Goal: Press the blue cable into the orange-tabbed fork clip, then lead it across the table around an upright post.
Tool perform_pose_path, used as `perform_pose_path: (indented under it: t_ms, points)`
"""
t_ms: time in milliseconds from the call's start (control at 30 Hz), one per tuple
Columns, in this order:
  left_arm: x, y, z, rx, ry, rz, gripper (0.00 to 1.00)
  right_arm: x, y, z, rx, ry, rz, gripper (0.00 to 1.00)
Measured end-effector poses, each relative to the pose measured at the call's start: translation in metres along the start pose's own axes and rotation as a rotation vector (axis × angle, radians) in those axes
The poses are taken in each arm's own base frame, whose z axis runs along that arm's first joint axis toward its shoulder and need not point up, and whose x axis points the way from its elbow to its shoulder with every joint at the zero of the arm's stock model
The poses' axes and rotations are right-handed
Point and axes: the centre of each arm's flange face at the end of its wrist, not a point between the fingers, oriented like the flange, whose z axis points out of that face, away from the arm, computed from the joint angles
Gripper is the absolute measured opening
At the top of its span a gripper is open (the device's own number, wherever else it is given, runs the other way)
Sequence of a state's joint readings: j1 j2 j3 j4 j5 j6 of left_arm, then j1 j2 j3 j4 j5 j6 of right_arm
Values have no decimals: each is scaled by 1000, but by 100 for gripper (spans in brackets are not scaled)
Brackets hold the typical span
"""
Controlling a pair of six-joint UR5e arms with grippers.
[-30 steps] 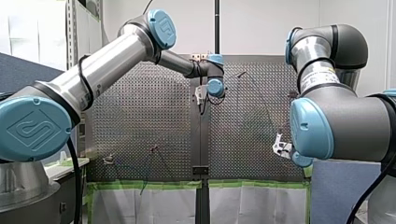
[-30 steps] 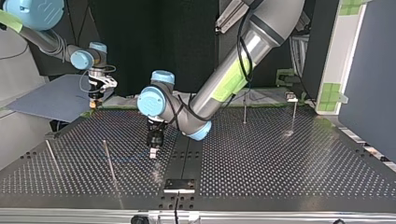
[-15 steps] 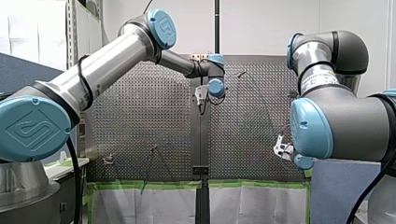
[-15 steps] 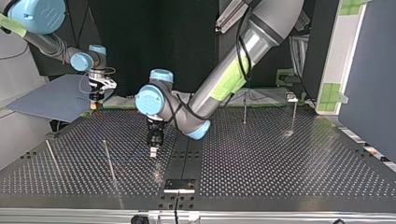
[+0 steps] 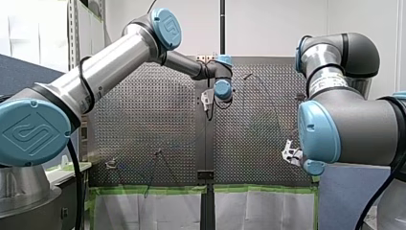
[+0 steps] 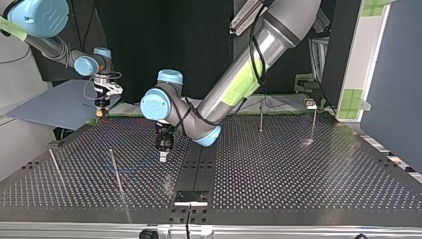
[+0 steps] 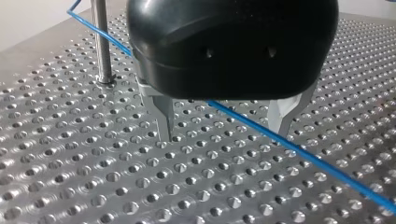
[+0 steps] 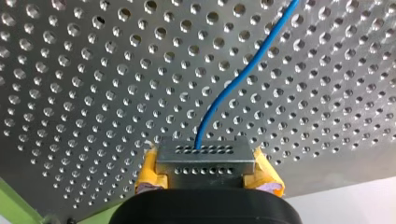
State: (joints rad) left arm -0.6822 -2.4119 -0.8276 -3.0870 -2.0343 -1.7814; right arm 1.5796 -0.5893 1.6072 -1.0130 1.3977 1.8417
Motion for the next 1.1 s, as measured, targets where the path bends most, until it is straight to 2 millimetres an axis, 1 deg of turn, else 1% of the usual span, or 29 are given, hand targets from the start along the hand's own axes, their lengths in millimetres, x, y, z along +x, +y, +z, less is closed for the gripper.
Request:
perform_pose_path:
  t_ms: [100, 333, 433, 733, 867, 1100]
  points:
    - [0, 1, -1, -3, 10, -21, 100, -8, 5, -2, -8, -8, 2, 0]
    - [-3, 3, -1, -10, 23, -74, 100, -47, 18, -12, -32, -57, 5, 0]
    - [-2, 4, -2, -18, 29, -94, 100, -58, 21, -13, -44, -69, -4, 0]
    - [0, 12, -3, -34, 74, -145, 100, -63, 24, -13, -60, -79, -22, 0]
    - [2, 13, -3, -27, 91, -173, 100, -63, 24, -13, -60, -80, -27, 0]
    - [3, 18, -4, -62, 90, -221, 100, -64, 21, -12, -56, -86, -36, 0]
